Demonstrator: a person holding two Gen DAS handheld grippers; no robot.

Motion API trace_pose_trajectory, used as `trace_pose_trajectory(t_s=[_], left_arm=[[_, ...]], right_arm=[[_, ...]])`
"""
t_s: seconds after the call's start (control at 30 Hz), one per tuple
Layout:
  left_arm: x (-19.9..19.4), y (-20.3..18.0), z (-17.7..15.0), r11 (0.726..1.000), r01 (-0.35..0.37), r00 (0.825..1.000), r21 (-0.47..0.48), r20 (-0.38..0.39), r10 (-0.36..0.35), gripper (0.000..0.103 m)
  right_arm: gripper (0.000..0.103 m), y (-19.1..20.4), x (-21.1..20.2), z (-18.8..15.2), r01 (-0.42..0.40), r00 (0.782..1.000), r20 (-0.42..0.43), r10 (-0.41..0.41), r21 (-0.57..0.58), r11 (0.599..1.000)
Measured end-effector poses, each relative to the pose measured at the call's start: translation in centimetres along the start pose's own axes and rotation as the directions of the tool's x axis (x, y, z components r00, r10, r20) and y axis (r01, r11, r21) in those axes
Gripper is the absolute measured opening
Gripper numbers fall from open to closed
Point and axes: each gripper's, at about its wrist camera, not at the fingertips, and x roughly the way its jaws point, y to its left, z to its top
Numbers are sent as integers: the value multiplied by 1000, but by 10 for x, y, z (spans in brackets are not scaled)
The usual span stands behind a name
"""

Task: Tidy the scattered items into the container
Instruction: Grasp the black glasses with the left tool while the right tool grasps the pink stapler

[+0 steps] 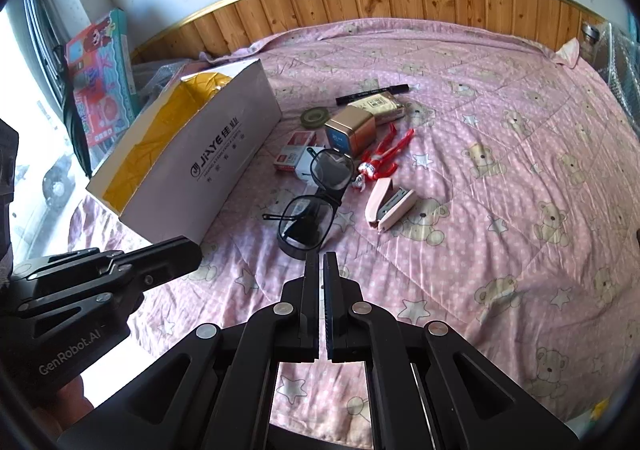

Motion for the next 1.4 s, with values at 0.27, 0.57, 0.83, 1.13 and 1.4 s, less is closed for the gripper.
trace_pose_trajectory(t_s=[0.27, 0.57, 0.83, 1.13, 1.4], left_arm=[[30, -2, 11, 1000, 22, 998, -16, -54, -23, 0], [66, 16, 24, 999, -11, 995, -53, -99, 6, 52], [100, 39, 29, 996, -33, 987, -83, -157, 20, 52], [125, 64, 31, 986, -29, 985, -164, -175, 0, 52], [144, 57, 28, 987, 28, 984, -155, -170, -55, 52]], right_arm=[[12, -26, 31, 7, 72, 995, -71, -70, 38, 997], [40, -45, 66, 19, 146, 983, -116, -140, 52, 988], [40, -49, 95, 26, 134, 979, -161, -123, 60, 989], [40, -51, 115, 37, 124, 976, -187, -112, 55, 991], [40, -67, 147, 35, 110, 970, -228, -89, 84, 990]])
